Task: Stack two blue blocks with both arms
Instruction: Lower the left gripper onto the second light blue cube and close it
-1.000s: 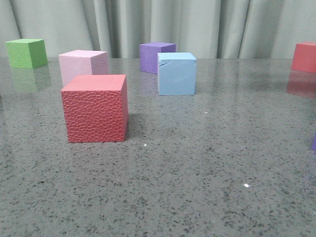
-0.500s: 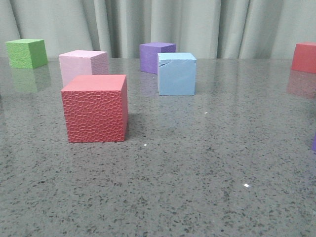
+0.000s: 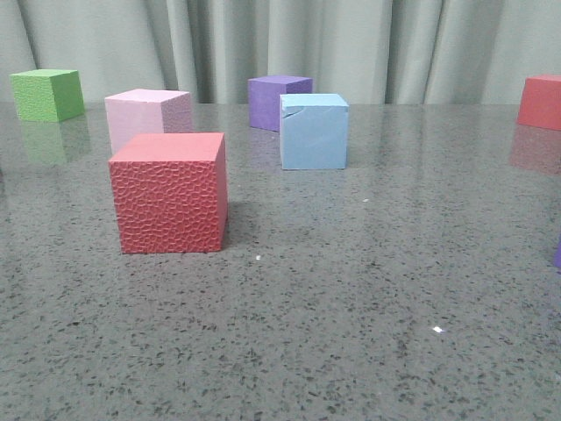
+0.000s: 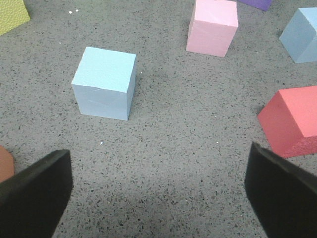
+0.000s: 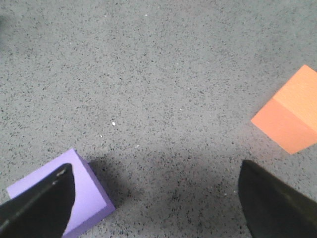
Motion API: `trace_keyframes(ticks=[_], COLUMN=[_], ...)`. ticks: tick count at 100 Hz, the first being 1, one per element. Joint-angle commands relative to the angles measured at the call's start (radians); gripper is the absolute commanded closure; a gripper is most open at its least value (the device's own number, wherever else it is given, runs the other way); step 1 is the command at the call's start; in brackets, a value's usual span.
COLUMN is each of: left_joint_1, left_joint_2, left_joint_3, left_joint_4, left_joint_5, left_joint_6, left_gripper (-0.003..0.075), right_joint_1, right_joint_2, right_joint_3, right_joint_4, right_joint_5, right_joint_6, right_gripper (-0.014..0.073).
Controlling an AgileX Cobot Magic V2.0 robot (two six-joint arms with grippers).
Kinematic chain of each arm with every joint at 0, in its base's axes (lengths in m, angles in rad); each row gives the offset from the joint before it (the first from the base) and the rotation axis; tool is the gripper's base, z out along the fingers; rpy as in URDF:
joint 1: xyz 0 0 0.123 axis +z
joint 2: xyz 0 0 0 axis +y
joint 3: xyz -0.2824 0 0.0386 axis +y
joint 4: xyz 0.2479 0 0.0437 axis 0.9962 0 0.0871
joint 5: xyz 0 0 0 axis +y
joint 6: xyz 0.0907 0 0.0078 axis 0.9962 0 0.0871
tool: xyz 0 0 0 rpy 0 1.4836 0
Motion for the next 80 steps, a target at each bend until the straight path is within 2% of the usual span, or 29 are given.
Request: trace_keyframes(ticks=[1,35,53,80], left_joint_1=[0.003,0.003,0.003,0.003], left_joint_2=[0.011,0.011,0.019,0.220], left_joint_3=[-0.034,-0.034,-0.041,-0.194], left_joint_4=[-0.015,-0.015,-0.004,0.091], left_joint_5=[-0.062,-0.070,-0.150,-0.133], left_joint_6=[-0.009,-0.009,-0.002,-0.002], left_gripper=[0.0047,0.0047,0.0047,0.0047], right_joint_1=[-0.007,-0.007,-0.007,-0.007], right_joint_2=[-0.033,-0.041,-0.041,-0.041], right_joint_3=[-0.012,-0.012,-0.012,-0.012], right_joint_4=[-0.022,-0.023,-0.023,-0.023], right_joint_5=[-0.063,-0.063,-0.065,-0.079], right_joint_6=[-0.011,-0.011,-0.011,-0.011], right_gripper=[-0.0062,-0.0062,-0.0062,-0.0062])
